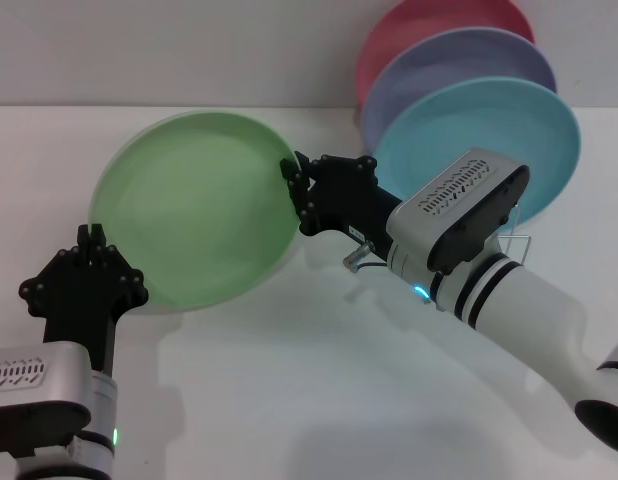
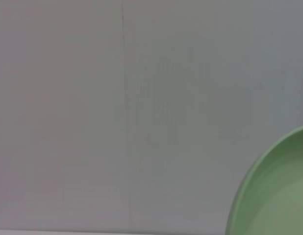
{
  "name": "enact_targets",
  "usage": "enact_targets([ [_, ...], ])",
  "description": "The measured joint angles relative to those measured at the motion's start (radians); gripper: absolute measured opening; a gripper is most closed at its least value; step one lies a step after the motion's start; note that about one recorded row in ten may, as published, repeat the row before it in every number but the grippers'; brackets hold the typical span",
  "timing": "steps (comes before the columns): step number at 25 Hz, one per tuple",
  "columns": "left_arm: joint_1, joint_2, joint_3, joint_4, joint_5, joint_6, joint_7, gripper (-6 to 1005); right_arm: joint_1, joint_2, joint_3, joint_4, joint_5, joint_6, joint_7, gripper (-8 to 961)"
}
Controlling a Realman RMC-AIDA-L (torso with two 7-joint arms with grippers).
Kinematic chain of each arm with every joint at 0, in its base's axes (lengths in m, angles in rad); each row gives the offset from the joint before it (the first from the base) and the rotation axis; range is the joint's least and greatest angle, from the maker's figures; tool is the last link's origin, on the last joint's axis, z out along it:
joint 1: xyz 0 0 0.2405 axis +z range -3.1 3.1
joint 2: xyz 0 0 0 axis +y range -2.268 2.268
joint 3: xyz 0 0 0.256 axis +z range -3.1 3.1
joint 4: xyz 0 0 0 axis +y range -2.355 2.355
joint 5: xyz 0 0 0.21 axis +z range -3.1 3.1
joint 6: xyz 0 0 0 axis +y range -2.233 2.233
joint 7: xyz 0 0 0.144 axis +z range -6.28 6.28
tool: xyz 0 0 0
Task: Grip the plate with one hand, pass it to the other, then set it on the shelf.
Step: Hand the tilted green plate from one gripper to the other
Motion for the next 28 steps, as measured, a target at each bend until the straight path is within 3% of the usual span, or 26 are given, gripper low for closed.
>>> enact_targets([
  [9,-0.002,0.0,-0.001,0.0,0.0,0.0,0.0,91,0.0,0.0,0.0,0.0,0.0,0.0,0.0,80],
  [28,-0.003,0.0,0.0,0.0,-0.003,0.0,-0.001,94,0.0,0.0,0.0,-0.002,0.0,0.0,0.0,82],
])
